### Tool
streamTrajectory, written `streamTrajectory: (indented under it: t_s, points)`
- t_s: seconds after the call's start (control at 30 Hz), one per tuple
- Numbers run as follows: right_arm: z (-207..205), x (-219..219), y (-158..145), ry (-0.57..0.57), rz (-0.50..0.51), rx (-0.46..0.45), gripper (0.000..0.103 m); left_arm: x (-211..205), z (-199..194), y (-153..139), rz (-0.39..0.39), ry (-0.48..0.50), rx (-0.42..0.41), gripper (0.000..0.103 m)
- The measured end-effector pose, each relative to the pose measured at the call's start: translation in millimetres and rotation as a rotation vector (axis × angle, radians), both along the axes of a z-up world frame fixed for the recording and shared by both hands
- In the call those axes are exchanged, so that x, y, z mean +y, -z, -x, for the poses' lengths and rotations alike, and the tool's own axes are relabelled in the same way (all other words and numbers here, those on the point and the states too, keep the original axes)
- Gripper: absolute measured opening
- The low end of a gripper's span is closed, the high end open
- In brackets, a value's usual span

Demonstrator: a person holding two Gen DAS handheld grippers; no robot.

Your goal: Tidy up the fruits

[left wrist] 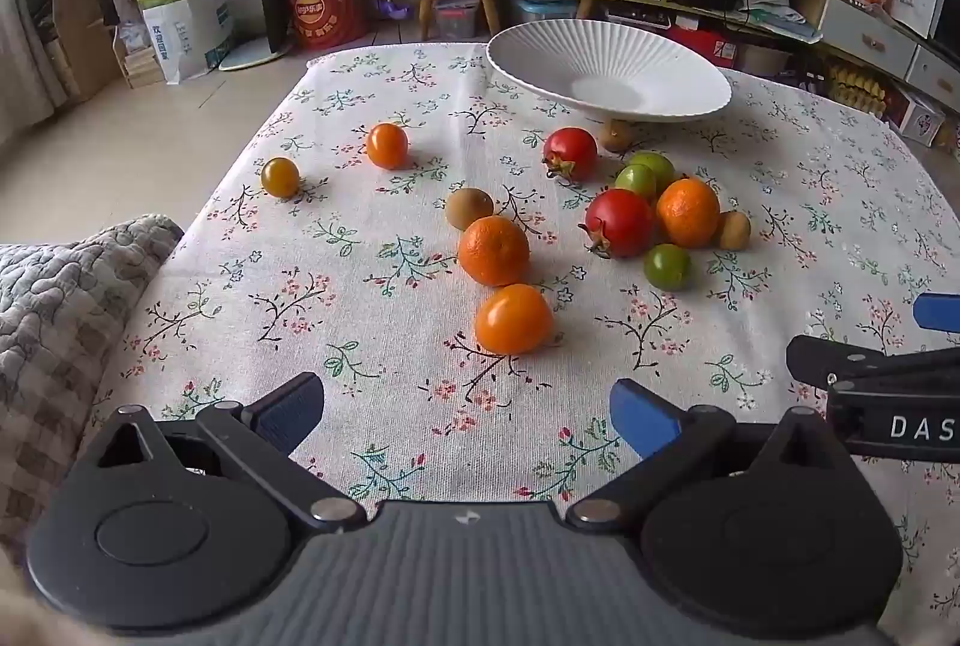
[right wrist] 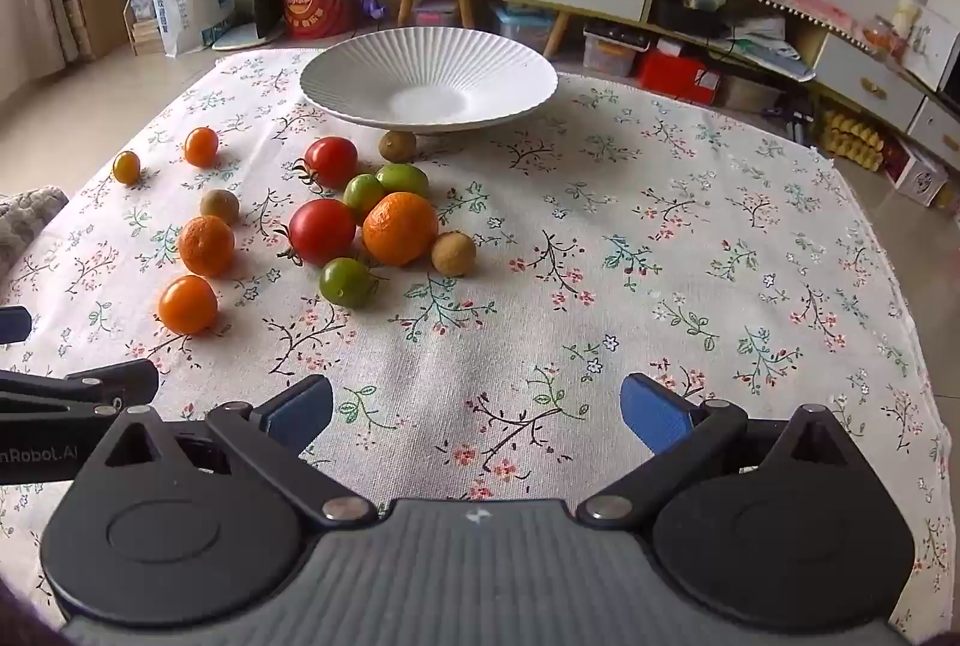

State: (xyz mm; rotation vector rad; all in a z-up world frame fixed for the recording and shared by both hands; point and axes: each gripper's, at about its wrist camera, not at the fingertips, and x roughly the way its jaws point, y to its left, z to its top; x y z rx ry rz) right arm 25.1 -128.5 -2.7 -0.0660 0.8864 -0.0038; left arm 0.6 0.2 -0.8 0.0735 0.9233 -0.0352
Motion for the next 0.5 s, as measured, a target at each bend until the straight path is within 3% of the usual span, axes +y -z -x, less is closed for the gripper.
streamTrajectory:
  t_s: [0.5]
  points:
    - [0.9, 0.5, 0.4, -0.014, -0.042, 0.012, 0.102, 3.6, 0.0, -2.9, 0.021, -0.011, 0.002, 0.102]
